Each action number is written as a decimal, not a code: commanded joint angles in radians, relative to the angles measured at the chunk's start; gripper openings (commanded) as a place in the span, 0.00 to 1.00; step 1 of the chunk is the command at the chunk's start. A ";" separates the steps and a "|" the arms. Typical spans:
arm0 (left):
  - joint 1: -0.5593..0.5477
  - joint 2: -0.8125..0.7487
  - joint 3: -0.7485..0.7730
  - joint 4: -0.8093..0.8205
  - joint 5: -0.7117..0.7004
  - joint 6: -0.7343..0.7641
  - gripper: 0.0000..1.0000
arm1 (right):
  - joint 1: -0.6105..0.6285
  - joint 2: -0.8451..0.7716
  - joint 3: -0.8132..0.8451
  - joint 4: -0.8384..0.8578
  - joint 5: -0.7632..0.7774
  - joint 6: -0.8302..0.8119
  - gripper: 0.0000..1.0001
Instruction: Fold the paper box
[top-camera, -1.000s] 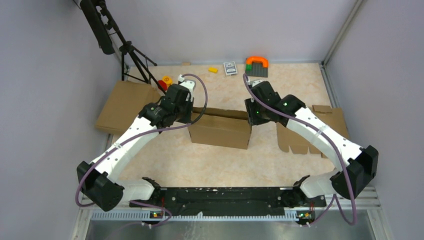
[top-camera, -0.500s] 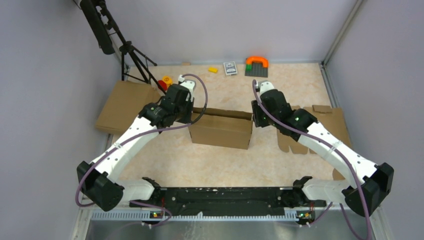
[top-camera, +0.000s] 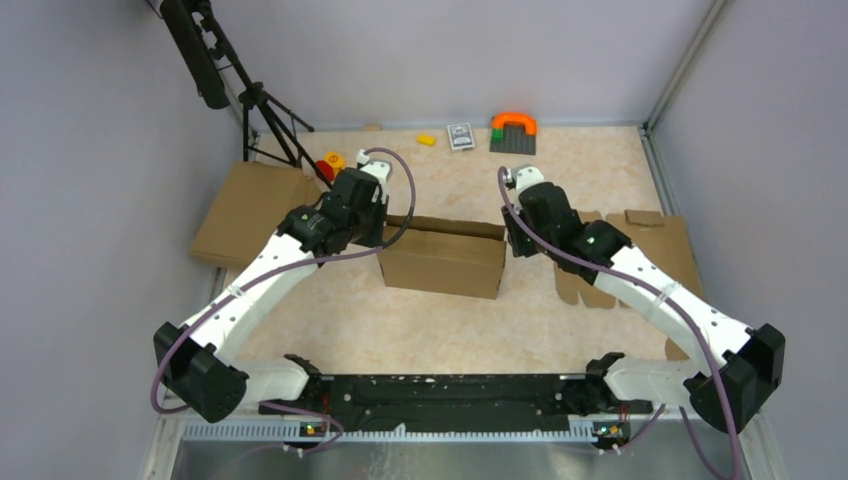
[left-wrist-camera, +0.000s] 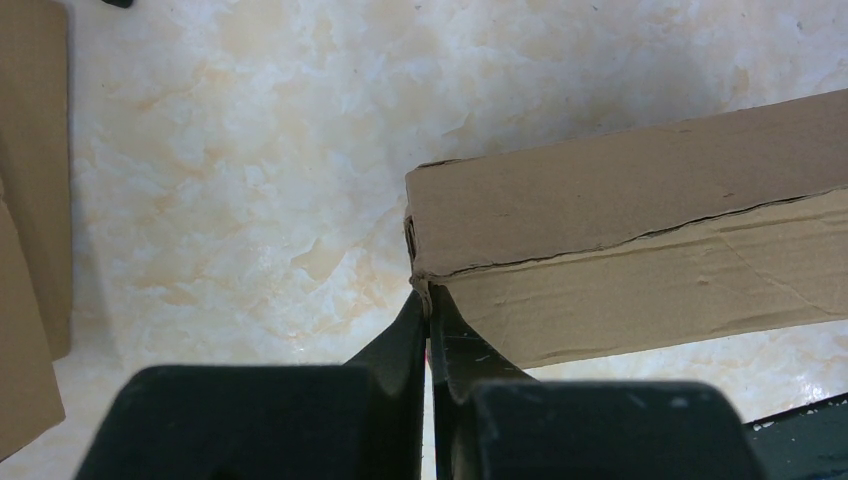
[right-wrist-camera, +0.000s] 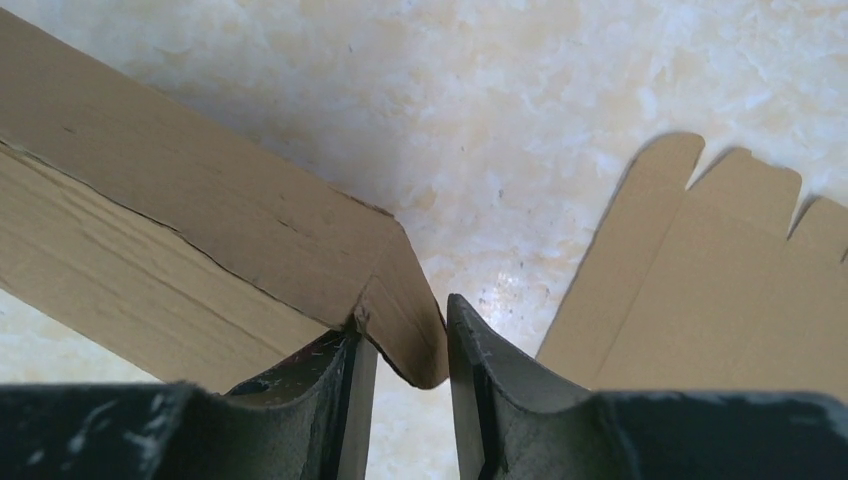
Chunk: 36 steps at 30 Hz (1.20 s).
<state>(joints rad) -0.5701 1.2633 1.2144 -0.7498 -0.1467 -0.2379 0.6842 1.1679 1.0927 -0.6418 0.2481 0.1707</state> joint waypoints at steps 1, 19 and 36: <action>-0.003 -0.005 0.012 -0.003 0.006 -0.011 0.00 | -0.002 -0.015 -0.023 0.031 0.053 -0.033 0.30; -0.003 -0.003 0.025 -0.013 0.002 -0.009 0.00 | -0.002 -0.015 0.009 0.029 0.048 -0.010 0.14; -0.002 0.002 0.027 -0.017 0.002 -0.011 0.00 | -0.002 -0.022 0.045 0.010 0.053 0.015 0.10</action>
<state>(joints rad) -0.5709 1.2633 1.2152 -0.7563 -0.1467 -0.2382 0.6842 1.1667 1.0832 -0.6437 0.2878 0.1802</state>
